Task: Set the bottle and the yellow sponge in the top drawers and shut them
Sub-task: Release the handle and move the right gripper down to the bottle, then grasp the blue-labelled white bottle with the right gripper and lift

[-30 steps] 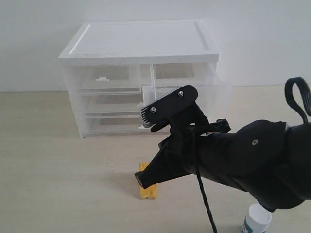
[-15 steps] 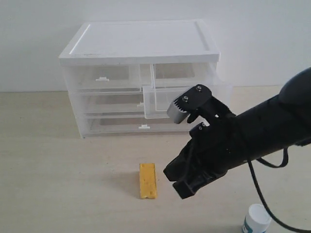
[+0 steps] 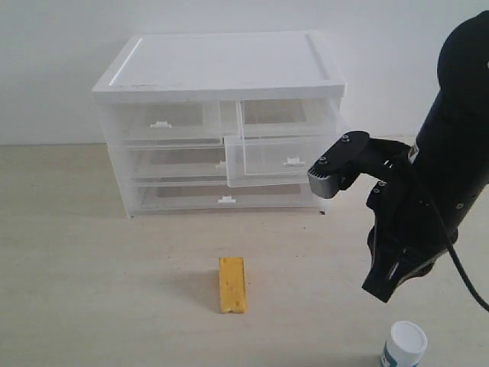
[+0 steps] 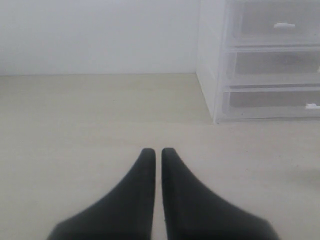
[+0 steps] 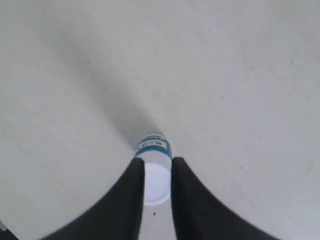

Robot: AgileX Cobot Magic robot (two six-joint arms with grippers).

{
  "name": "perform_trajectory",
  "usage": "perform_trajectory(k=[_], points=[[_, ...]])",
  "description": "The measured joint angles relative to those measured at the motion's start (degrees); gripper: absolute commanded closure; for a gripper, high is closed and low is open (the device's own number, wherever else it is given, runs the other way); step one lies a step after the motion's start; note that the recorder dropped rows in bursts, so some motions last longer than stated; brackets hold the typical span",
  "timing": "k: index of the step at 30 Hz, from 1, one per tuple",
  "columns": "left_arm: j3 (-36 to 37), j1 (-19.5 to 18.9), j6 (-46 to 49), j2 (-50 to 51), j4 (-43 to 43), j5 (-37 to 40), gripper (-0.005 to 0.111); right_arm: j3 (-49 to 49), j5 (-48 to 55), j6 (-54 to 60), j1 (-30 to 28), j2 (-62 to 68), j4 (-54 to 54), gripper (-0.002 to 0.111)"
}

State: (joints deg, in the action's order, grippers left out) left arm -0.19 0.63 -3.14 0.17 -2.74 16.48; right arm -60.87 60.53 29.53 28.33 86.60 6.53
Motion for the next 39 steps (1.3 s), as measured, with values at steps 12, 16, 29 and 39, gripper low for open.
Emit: perform_trajectory(k=[12, 16, 29, 39], points=[[0.0, 0.0, 0.0, 0.0, 0.0, 0.0, 0.102, 6.5, -2.8, -1.7, -0.2, 0.0, -2.2, 0.034], [0.0, 0.0, 0.0, 0.0, 0.0, 0.0, 0.102, 9.0, -6.7, -2.0, -0.2, 0.0, -2.3, 0.034], [0.0, 0.0, 0.0, 0.0, 0.0, 0.0, 0.102, 13.5, -13.6, -3.2, -0.2, 4.2, -3.1, 0.034], [0.0, 0.0, 0.0, 0.0, 0.0, 0.0, 0.102, 13.5, -15.4, -3.9, -0.2, 8.0, -3.1, 0.034]])
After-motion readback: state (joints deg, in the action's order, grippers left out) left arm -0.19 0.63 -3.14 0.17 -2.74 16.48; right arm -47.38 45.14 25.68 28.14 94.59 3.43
